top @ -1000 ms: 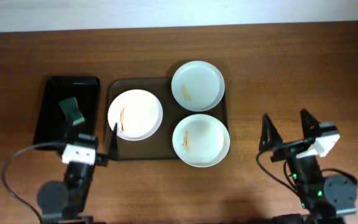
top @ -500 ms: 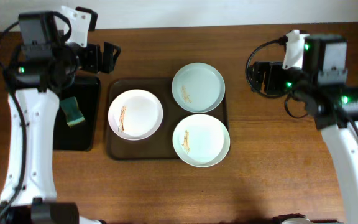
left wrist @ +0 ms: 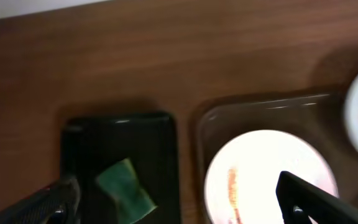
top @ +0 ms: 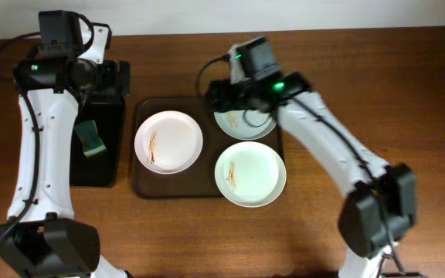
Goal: Clean dirty plates on tray and stack at the side
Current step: 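Reach the right gripper to the pink plate rim and the left gripper to the sponge, then grasp the green sponge with the left gripper and lift it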
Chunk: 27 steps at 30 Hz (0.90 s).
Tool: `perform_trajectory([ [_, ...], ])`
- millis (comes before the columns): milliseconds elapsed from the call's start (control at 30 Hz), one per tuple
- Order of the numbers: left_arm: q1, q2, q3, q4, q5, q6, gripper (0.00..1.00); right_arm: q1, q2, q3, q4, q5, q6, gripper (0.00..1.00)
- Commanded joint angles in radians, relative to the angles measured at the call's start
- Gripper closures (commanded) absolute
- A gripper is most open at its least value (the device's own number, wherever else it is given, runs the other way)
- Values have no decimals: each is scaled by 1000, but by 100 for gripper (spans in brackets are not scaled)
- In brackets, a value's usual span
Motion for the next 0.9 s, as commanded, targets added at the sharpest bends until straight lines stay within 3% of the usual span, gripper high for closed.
perform_trajectory([
  [0,0,88,15,-5,-55,-34,1,96,107,13,56,145,30,33],
  [133,81,130,15,-33,6,-251,1,146,209,13,95,140,31,46],
  [267,171,130,15,-77,90,-250,7,152,273,13,91,143,110,52],
  [300,175,130,15,-81,75,-250,17,154,290,13,87,129,119,57],
  [333,175,130,15,-84,60,-250,19,154,303,13,64,108,166,63],
  [500,175,171,-38,-84,61,-250,21,165,342,13,52,60,208,68],
  [567,175,215,-52,-84,61,-250,25,165,342,13,54,60,208,81],
  [600,175,240,-53,-82,61,-250,32,165,342,13,54,60,211,94],
  [700,175,286,-53,-65,61,-250,48,165,342,13,54,61,211,96],
  [800,175,336,-57,-39,41,-259,53,165,342,13,54,64,211,96],
  [867,175,370,-61,-41,-79,-337,55,165,342,13,54,64,211,96],
])
